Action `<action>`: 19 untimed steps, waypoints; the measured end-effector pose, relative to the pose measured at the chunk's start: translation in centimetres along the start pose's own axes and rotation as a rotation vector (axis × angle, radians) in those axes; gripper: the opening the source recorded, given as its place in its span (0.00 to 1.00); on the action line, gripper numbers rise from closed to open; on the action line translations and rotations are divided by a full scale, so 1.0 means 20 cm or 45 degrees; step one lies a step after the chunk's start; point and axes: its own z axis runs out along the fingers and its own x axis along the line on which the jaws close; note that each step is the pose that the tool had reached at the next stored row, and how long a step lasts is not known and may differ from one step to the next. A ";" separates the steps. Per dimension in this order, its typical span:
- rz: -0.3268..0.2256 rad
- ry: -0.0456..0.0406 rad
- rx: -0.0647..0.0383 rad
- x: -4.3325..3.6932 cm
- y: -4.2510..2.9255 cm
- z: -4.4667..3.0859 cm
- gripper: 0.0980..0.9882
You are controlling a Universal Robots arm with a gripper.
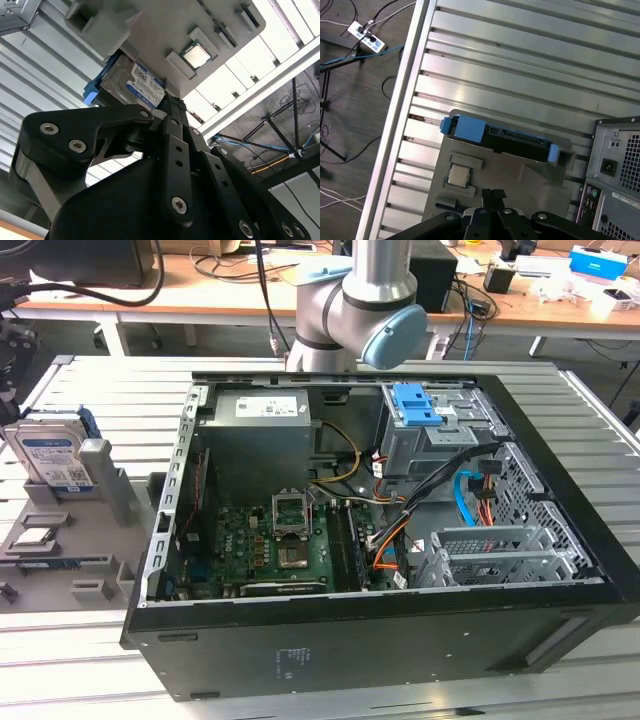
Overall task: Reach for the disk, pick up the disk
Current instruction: 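Pick up the disk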
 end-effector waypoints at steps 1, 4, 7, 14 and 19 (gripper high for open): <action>-0.011 0.000 0.000 0.000 0.000 0.000 0.01; -0.043 0.002 0.000 0.000 0.000 0.000 0.01; -0.100 0.004 0.000 0.000 0.000 0.000 0.01; -0.195 0.007 0.000 0.000 0.000 0.000 0.01; -0.252 0.010 0.000 0.000 0.000 0.000 0.01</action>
